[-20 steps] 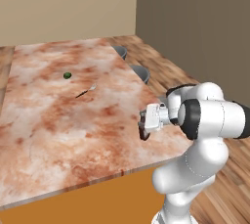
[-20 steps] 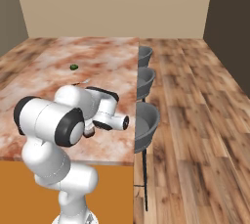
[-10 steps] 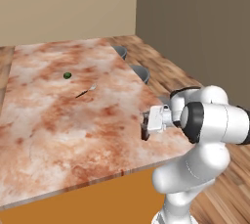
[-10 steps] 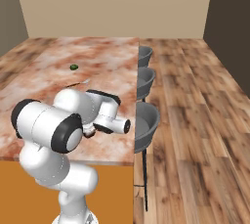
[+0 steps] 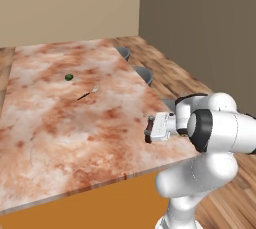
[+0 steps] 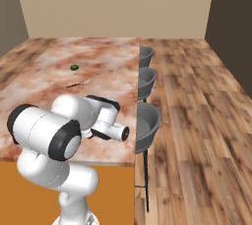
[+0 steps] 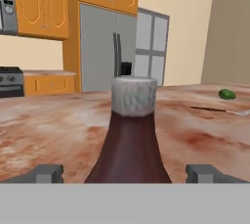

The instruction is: Move the ketchup and shaker from the cabinet to the dining counter.

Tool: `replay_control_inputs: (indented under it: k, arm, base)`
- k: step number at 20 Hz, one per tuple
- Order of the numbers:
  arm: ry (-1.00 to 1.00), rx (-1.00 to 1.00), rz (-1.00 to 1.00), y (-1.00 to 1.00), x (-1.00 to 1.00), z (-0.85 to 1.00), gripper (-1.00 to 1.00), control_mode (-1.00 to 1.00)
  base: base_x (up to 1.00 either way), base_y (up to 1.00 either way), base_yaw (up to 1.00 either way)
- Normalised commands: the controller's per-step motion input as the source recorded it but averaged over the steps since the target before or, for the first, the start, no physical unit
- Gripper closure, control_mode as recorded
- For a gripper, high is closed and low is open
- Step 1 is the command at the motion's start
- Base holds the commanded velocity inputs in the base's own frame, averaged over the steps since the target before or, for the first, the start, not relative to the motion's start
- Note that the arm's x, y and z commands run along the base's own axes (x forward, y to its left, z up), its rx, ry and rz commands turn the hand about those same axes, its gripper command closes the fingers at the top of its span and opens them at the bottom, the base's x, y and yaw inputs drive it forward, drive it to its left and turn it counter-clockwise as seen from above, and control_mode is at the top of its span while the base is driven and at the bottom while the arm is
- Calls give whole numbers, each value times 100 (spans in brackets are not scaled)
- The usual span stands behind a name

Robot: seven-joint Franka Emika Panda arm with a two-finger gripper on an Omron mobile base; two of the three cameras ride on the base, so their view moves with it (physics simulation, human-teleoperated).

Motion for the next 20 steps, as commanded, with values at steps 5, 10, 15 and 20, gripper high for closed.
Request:
replay_control_inputs:
  k: [5,10,15,20]
  arm:
    - [0,0,-11,0,0,4,-100,-100]
    - [0,3,-13,-3,-2,15,-100,-100]
    - [0,8,-14,-4,-19,19,-100,-100]
    - [2,6,-15,-4,-32,18,-100,-100]
  base:
    - [0,0,0]
    - [0,0,0]
    - [0,0,0]
    - [0,0,0]
